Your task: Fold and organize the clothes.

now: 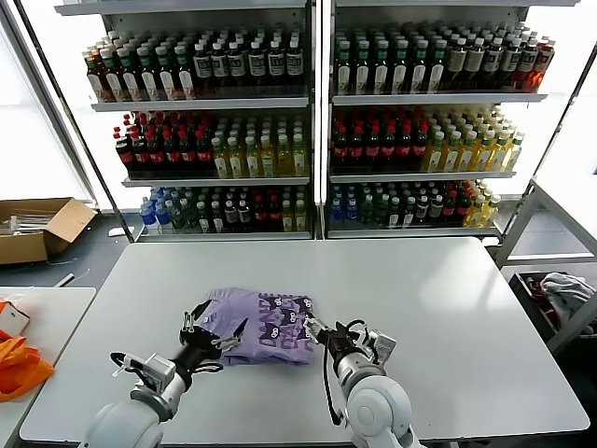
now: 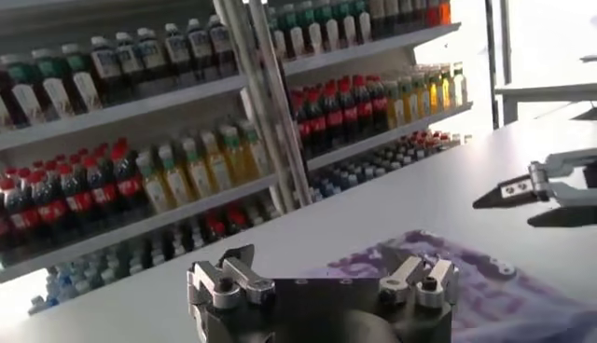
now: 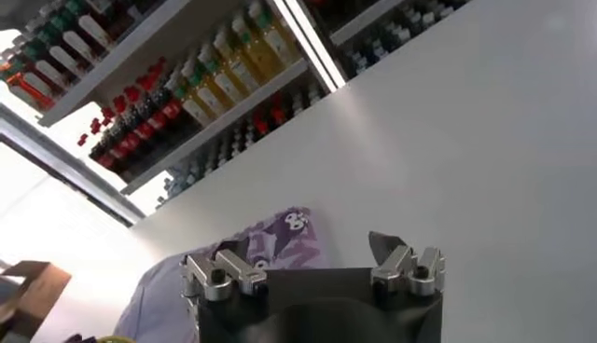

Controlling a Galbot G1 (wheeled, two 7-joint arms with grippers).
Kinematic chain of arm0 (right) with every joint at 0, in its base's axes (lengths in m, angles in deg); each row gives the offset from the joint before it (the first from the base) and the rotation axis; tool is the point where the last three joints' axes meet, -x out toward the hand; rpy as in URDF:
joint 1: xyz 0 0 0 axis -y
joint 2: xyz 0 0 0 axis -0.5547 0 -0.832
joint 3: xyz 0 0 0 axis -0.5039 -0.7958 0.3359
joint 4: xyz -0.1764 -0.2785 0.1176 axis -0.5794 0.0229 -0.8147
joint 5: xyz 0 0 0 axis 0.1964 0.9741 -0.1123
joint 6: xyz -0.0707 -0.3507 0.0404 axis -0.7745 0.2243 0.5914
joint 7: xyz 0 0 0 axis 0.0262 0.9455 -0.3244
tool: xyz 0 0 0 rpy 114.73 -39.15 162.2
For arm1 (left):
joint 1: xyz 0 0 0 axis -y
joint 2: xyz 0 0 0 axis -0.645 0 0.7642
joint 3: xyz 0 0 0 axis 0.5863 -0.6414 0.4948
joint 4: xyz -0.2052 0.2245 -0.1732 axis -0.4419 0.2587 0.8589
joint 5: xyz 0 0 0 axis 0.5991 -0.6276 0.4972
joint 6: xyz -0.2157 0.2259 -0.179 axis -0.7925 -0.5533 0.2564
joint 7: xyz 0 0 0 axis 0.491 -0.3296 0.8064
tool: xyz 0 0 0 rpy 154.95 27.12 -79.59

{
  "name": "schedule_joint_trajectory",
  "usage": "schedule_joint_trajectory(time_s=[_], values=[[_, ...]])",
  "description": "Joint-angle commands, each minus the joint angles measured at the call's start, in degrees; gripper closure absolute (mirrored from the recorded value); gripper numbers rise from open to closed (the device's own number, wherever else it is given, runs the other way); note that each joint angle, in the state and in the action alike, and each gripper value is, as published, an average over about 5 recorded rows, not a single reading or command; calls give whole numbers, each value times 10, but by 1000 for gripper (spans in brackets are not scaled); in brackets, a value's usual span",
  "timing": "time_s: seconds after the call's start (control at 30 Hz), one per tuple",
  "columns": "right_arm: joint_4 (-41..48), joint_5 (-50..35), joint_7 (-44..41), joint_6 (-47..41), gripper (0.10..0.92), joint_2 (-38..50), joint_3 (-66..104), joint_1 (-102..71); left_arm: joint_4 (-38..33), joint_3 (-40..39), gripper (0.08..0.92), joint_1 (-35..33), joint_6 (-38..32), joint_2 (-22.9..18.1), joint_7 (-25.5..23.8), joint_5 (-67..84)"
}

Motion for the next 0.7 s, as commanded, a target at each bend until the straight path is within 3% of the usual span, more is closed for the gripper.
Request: schedule_joint_trajectory(time_s=[0.03, 0.23, 0.7], values=[[47, -49, 12, -8, 203, -9, -16, 43, 22, 63, 177, -71, 37, 65, -69, 156], [46, -39, 14, -8, 203, -13, -15, 42, 46, 63, 177, -67, 40, 124, -115, 192], [55, -25, 13, -8, 203, -31, -4, 36, 56, 32, 177, -36, 49, 131, -117, 200]])
